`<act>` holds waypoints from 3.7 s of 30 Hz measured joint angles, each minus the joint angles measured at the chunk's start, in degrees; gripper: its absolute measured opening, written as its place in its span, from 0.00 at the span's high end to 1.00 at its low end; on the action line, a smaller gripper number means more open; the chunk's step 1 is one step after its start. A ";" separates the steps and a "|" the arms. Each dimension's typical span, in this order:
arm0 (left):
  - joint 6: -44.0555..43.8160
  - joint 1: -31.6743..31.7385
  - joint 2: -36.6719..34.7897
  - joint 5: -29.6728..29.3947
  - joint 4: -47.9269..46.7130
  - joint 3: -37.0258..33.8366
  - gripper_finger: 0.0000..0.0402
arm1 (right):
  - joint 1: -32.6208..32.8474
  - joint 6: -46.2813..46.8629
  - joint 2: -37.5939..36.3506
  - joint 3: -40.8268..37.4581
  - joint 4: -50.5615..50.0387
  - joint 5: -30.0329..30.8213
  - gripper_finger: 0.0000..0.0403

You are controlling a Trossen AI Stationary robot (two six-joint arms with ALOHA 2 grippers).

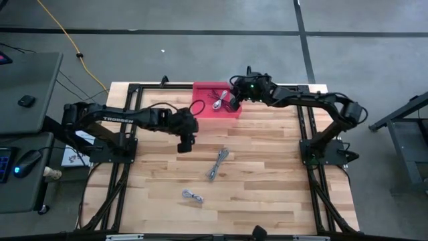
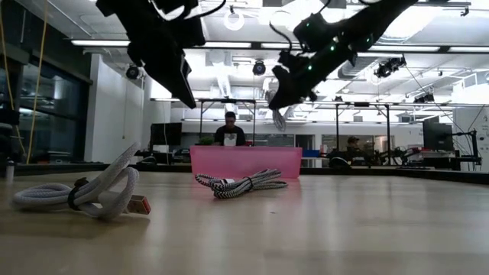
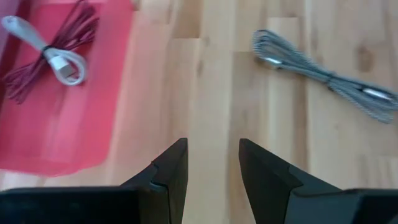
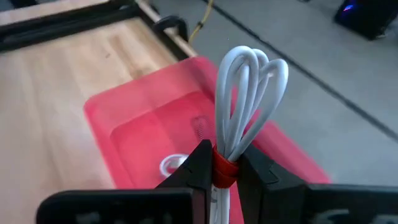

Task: Pick and place USB-C Cables
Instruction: Put the right white charger cable into the pink bin, then put the purple charger cable into the pink bin

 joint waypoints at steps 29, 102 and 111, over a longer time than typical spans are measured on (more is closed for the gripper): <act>-16.63 -14.68 0.00 4.74 0.78 0.00 0.58 | 0.04 -1.92 4.65 0.00 3.49 0.26 0.48; -0.14 -17.90 9.36 -7.07 9.48 -0.01 0.99 | 2.04 1.58 -14.36 0.04 -0.53 -13.81 0.47; 13.89 0.98 1.98 -13.55 17.49 0.05 0.99 | 4.79 -3.42 -14.36 0.03 -0.96 -13.71 0.47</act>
